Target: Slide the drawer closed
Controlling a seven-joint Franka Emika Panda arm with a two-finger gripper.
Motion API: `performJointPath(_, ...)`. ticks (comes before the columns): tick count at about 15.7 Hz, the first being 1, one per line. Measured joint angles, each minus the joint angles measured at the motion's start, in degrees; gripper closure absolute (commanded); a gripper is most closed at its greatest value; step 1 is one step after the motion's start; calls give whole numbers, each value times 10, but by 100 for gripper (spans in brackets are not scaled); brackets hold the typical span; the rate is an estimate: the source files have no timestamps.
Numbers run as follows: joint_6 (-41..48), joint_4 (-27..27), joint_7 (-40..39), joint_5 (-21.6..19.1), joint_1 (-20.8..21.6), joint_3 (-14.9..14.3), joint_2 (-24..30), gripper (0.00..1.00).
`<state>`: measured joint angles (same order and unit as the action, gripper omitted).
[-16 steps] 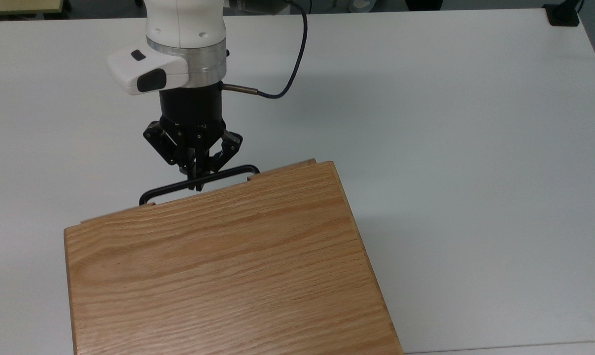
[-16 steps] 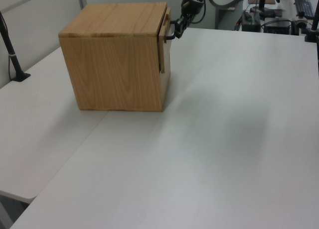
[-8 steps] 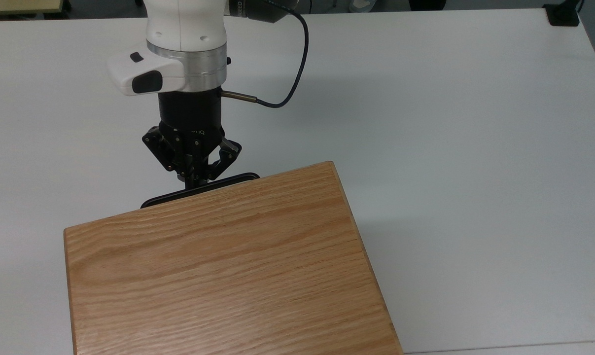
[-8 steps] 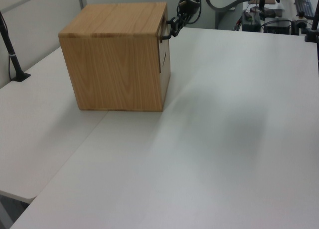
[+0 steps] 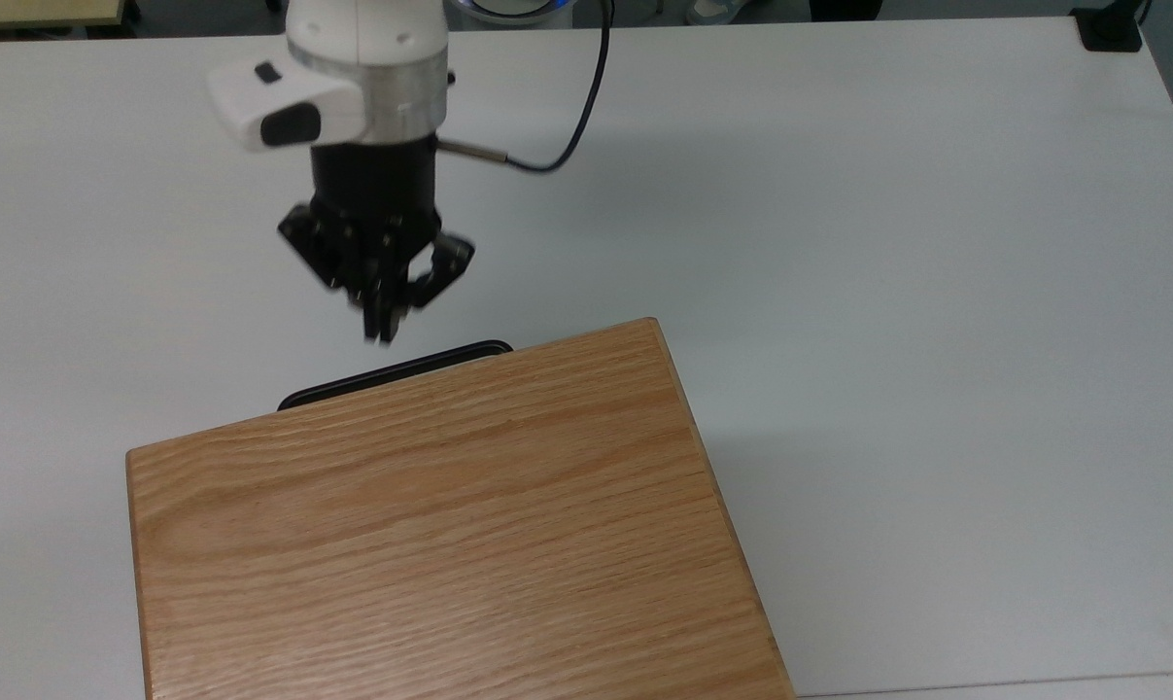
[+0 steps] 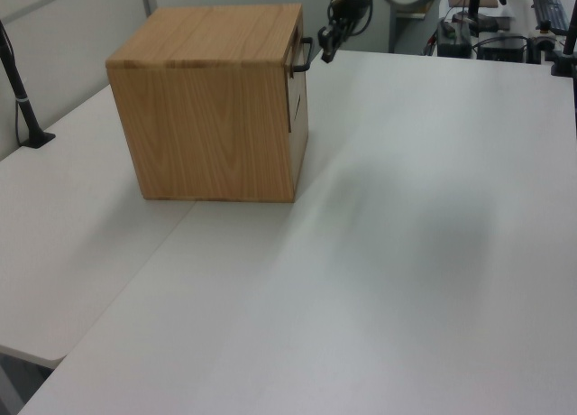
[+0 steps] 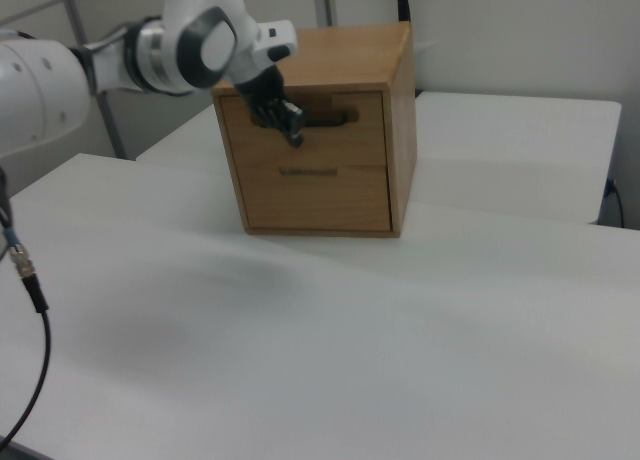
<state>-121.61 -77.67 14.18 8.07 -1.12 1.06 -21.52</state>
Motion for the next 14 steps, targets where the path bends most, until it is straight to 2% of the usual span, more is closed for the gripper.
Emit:
performJointPath(3, 106, -28, 1, 0, 0, 19, 55, 91)
performJointPath(6, 182, -72, 4, -3, 4, 24, 118, 91)
performJointPath(11, 220, -151, 10, -55, 5, 23, 212, 88)
performJointPath(12, 220, -171, 11, -60, 5, 22, 230, 84)
performJointPath(13, 220, -191, 11, -64, 5, 21, 245, 64)
performJointPath(14, 220, -205, 11, -67, 4, 20, 255, 36)
